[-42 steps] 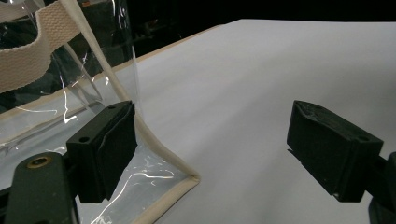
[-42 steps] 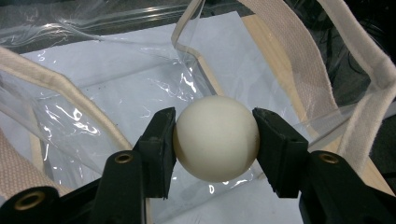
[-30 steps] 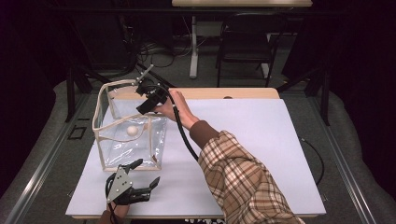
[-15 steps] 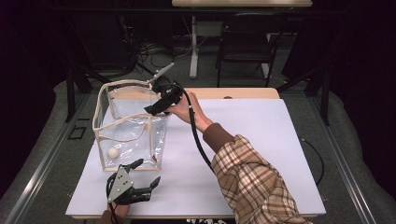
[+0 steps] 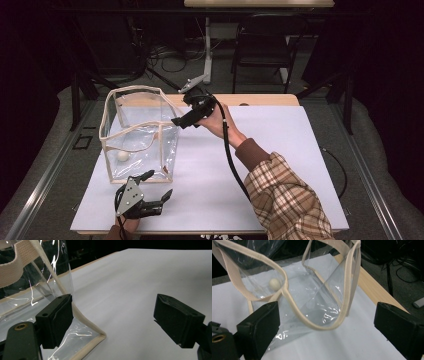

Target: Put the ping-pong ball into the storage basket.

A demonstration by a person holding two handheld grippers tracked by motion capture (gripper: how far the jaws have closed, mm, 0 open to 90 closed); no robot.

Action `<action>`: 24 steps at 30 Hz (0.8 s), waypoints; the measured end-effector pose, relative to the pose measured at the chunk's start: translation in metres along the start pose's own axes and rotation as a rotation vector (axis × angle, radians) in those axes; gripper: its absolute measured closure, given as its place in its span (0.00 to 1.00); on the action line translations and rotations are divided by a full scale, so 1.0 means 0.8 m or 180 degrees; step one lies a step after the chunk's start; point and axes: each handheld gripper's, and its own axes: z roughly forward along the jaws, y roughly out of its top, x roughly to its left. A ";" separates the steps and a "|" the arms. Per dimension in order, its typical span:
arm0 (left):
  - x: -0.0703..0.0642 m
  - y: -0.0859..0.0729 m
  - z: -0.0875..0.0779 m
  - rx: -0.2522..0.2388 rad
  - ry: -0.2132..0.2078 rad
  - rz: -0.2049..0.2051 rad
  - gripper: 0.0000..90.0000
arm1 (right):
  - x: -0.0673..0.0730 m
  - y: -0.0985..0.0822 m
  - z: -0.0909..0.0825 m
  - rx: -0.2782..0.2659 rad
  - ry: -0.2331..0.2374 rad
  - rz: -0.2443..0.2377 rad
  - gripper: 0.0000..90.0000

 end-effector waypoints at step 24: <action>0.000 -0.001 -0.002 0.0017 -0.0013 0.0008 0.18 | 0.002 -0.075 -0.043 0.0142 -0.0118 0.0007 0.00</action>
